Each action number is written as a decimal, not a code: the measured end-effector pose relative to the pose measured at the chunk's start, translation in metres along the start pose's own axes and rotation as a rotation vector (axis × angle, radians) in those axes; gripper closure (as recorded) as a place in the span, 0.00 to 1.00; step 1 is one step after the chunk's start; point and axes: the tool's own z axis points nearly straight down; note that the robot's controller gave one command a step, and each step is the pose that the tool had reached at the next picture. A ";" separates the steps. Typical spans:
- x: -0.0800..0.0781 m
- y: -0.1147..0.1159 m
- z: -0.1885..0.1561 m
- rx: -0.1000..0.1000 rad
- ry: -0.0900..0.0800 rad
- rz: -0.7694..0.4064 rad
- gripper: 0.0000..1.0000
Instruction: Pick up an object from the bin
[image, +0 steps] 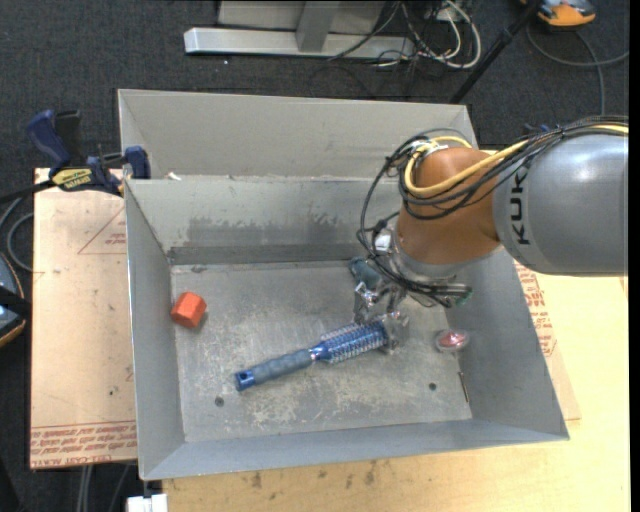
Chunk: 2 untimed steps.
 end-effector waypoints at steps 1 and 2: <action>0.019 -0.043 -0.115 0.000 0.011 -0.020 1.00; 0.018 -0.036 -0.195 0.000 0.010 -0.019 1.00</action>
Offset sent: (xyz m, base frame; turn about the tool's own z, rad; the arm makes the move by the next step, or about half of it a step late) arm 0.0142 -0.0420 0.1102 -0.0259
